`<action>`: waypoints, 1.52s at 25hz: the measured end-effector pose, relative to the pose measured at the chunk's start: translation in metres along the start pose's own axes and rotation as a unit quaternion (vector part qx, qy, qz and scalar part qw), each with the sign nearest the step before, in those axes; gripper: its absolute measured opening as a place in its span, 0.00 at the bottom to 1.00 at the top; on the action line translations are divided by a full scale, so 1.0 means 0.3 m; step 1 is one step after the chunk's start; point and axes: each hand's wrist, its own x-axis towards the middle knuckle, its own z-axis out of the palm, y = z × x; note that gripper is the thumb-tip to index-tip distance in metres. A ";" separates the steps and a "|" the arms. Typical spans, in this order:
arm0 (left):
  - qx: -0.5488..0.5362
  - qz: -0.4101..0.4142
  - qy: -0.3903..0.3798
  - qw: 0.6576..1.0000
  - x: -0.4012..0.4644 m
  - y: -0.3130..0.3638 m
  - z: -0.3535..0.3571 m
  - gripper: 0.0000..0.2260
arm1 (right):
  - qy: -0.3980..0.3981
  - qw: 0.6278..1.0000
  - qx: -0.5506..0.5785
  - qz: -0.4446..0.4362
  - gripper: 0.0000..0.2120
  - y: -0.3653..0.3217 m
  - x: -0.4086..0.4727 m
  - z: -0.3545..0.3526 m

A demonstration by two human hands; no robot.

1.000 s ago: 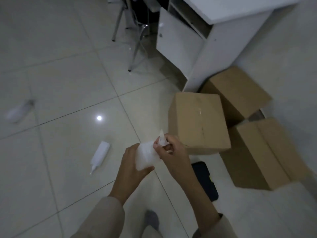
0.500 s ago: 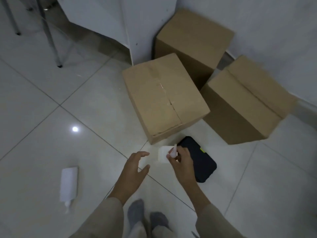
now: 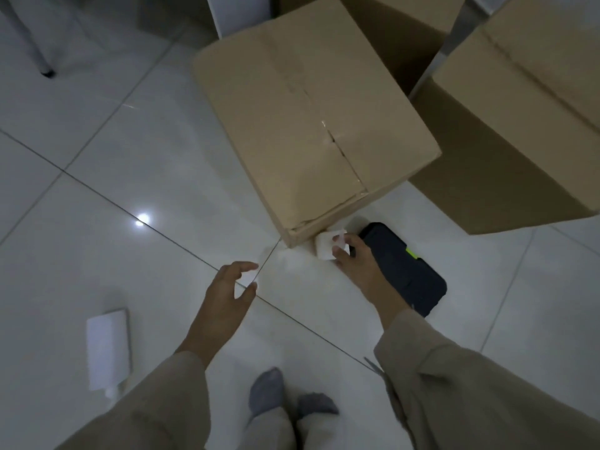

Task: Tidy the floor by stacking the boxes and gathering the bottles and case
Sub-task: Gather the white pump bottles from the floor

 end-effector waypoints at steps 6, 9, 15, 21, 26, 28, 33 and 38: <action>-0.014 -0.017 0.014 1.000 -0.026 0.058 -0.057 0.12 | 0.019 0.990 0.132 0.052 0.27 -0.078 -0.095 0.019; -0.035 -0.022 0.038 0.998 -0.072 0.107 -0.114 0.12 | 0.039 0.992 0.108 0.054 0.24 -0.165 -0.202 0.035; -0.087 -0.044 0.104 0.990 -0.241 0.149 -0.241 0.12 | -0.048 0.998 -0.046 -0.004 0.14 -0.270 -0.408 0.155; -0.153 -0.097 0.223 0.958 -0.513 -0.014 -0.443 0.11 | -0.170 0.955 -0.225 -0.092 0.16 -0.325 -0.613 0.409; -0.182 -0.168 0.300 0.921 -0.733 -0.300 -0.665 0.10 | -0.287 0.849 -0.398 -0.197 0.18 -0.311 -0.729 0.734; -0.179 -0.180 0.335 0.907 -0.782 -0.426 -0.754 0.10 | -0.329 0.800 -0.451 -0.217 0.19 -0.297 -0.753 0.880; -0.189 -0.190 0.386 0.883 -0.805 -0.691 -0.895 0.09 | -0.351 0.678 -0.576 -0.291 0.21 -0.183 -0.711 1.211; -0.229 -0.202 0.418 0.856 -0.712 -0.955 -0.868 0.09 | -0.331 0.479 -0.720 -0.377 0.27 0.035 -0.525 1.464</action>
